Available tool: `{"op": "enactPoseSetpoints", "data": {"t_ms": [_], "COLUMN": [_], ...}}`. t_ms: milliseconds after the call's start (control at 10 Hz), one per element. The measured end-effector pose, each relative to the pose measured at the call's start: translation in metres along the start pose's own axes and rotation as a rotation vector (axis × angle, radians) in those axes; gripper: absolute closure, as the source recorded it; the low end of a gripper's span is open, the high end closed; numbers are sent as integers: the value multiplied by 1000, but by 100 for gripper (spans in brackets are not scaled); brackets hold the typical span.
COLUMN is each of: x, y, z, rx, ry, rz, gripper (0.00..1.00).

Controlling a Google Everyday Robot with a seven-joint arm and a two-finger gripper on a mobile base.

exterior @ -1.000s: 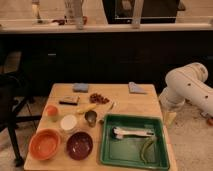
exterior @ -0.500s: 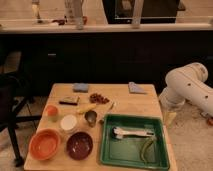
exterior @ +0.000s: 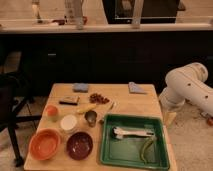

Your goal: Place pepper in red bowl

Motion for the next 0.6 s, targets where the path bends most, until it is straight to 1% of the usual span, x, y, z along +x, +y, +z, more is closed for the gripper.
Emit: {"op": "enactPoseSetpoints", "data": {"t_ms": [400, 500, 600], "x": [0, -3, -7], "y": [1, 4, 11], "z": [0, 2, 5], "rx": [2, 14, 23], "ry": [-2, -10, -22], "rz": [-3, -31, -78], "gripper": [20, 20, 20]}}
